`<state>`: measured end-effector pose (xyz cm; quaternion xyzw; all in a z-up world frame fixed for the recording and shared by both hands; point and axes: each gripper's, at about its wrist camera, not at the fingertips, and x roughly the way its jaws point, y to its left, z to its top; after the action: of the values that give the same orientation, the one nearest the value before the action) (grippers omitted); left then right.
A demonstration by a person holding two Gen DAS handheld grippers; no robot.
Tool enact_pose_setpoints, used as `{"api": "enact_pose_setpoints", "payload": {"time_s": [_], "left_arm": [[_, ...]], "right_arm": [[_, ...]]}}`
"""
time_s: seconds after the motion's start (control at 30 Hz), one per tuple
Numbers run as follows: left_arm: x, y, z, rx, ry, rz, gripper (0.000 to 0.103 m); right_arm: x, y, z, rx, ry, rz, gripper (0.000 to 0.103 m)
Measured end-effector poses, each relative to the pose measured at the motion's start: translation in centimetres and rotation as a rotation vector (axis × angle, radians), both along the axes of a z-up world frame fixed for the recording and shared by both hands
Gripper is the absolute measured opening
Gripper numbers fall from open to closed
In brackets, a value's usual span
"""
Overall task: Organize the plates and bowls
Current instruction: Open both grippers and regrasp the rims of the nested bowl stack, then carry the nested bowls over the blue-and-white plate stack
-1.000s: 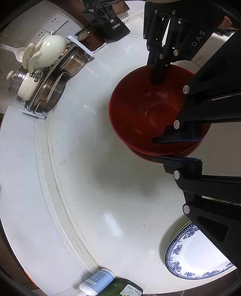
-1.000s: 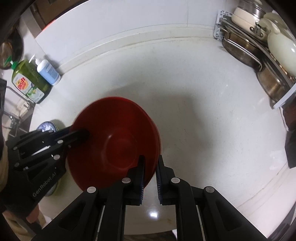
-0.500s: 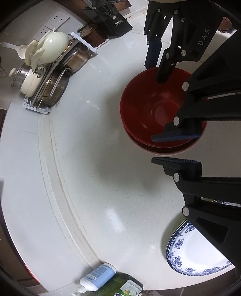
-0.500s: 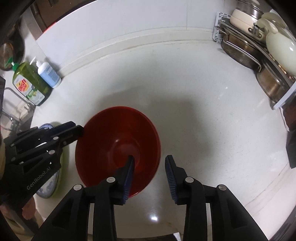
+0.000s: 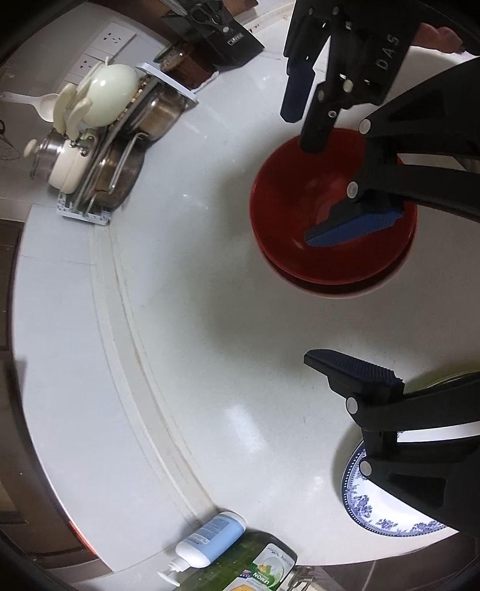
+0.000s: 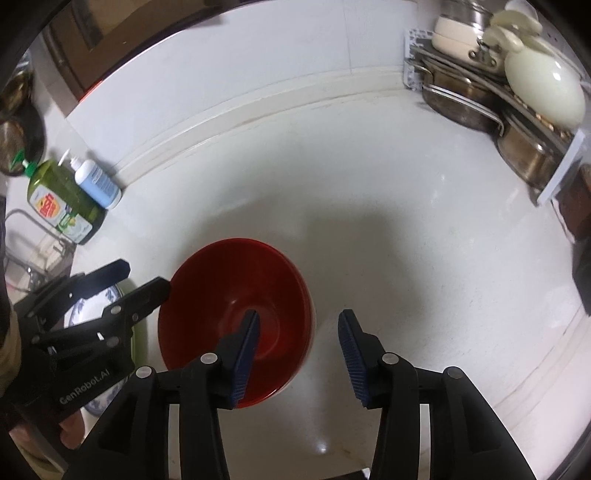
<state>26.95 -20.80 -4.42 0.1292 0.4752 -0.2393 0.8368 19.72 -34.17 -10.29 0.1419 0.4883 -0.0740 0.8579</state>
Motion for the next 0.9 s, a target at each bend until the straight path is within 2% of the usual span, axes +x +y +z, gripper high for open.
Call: {"api": "enact_pose_setpoints", "payload": {"time_s": [0.23, 0.53, 0.6, 0.73, 0.9], "left_arm": [[0.3, 0.0, -2.3, 0.047, 0.050, 0.006, 0.057], [0.5, -0.4, -4.2, 0.070, 0.100, 0.010, 0.057], [0.6, -0.5, -4.5, 0.070, 0.115, 0.008, 0.056], [0.8, -0.5, -5.4, 0.062, 0.169, 0.005, 0.045], [1.0, -0.3, -6.1, 0.007, 0.248, 0.008, 0.033]], "right_arm": [[0.2, -0.6, -1.7, 0.034, 0.035, -0.028, 0.045], [0.7, -0.7, -2.7, 0.095, 0.062, -0.018, 0.044], [0.8, -0.7, -2.8, 0.105, 0.068, -0.012, 0.036], [0.9, -0.7, -3.2, 0.124, 0.088, 0.000, 0.031], [1.1, -0.5, -3.4, 0.142, 0.107, 0.007, 0.028]]}}
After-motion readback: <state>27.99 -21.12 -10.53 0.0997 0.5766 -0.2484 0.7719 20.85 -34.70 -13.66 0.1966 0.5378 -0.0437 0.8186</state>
